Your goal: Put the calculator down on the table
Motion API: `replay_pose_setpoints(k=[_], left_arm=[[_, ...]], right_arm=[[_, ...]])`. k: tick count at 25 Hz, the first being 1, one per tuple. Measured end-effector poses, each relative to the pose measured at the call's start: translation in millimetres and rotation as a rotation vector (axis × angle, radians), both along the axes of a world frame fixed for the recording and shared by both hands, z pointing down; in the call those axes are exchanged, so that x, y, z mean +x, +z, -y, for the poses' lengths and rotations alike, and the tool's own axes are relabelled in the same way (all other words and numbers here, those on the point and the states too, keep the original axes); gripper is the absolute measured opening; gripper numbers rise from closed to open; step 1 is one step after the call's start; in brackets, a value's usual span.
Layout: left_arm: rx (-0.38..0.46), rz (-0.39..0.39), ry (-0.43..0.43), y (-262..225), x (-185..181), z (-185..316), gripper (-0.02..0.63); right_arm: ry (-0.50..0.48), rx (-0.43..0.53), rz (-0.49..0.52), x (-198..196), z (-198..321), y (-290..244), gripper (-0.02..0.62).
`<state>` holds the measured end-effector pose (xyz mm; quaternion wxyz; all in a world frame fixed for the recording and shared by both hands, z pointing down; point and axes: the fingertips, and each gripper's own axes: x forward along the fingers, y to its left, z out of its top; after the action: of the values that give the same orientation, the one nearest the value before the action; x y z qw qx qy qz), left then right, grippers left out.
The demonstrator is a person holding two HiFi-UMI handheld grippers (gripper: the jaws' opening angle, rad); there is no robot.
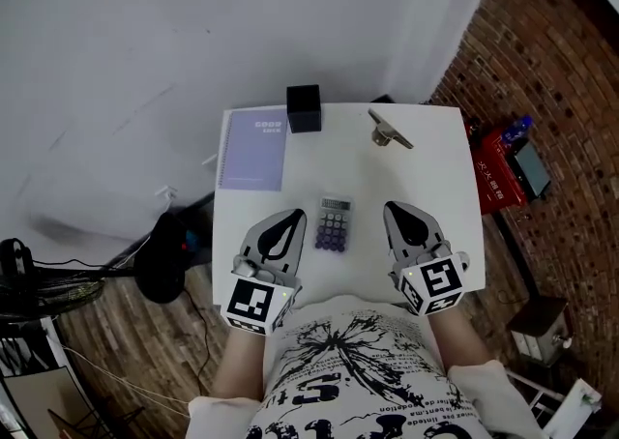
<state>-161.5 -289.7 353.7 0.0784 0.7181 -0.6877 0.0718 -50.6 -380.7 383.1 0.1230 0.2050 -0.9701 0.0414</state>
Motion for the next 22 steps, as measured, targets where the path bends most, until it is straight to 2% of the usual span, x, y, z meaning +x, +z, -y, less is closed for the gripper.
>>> replay_pose_setpoints(k=[15, 22], left_arm=[[0.004, -0.037, -0.010, 0, -7, 1, 0.014], [-0.006, -0.023, 0.011, -1, 3, 9, 0.014]], right_arm=[[-0.010, 0.026, -0.015, -5, -2, -2, 0.012], [-0.025, 0.052, -0.017, -3, 2, -7, 0.012]])
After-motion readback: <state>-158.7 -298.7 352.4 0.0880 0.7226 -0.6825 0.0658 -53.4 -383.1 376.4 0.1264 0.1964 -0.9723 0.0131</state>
